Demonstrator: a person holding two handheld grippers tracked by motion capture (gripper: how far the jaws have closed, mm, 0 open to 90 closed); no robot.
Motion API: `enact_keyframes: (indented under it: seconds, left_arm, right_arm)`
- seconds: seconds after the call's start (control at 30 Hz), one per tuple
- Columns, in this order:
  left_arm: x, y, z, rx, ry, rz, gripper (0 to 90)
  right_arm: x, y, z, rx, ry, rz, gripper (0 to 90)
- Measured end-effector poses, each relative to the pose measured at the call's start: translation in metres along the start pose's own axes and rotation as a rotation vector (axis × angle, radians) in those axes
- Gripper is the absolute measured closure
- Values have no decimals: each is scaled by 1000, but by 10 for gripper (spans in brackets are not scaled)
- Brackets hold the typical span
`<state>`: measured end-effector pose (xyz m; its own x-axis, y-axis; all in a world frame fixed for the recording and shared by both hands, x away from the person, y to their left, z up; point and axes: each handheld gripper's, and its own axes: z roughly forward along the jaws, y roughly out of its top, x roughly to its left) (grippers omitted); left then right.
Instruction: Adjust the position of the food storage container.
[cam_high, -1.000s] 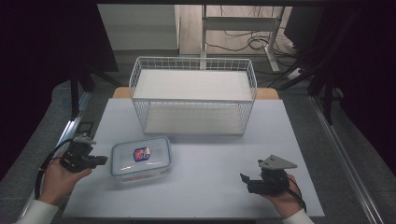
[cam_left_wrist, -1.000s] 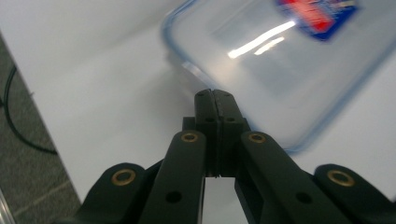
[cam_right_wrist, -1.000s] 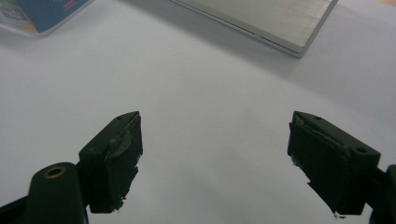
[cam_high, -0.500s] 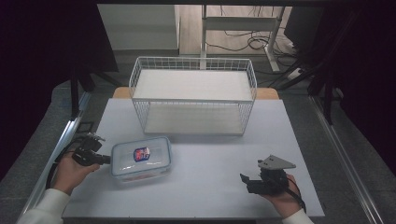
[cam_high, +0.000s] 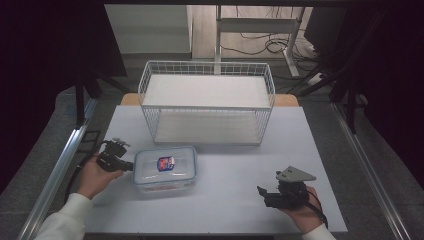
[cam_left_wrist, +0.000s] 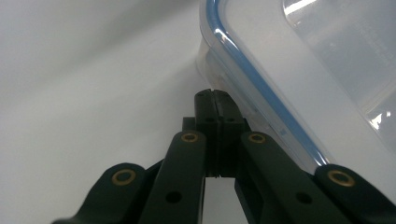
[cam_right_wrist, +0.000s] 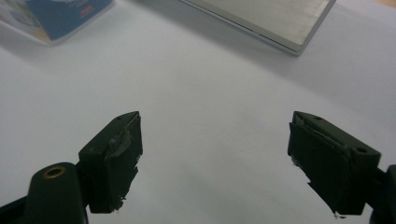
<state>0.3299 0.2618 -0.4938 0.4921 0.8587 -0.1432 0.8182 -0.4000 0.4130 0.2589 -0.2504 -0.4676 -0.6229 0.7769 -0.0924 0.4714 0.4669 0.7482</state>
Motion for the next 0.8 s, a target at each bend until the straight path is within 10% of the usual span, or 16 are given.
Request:
enact_keyframes:
  seconds: [0.8]
  left_arm:
    - [-61, 58, 38, -48, -108, 55, 900]
  right_arm:
    - [-1, -1, 1, 5, 3, -5, 180]
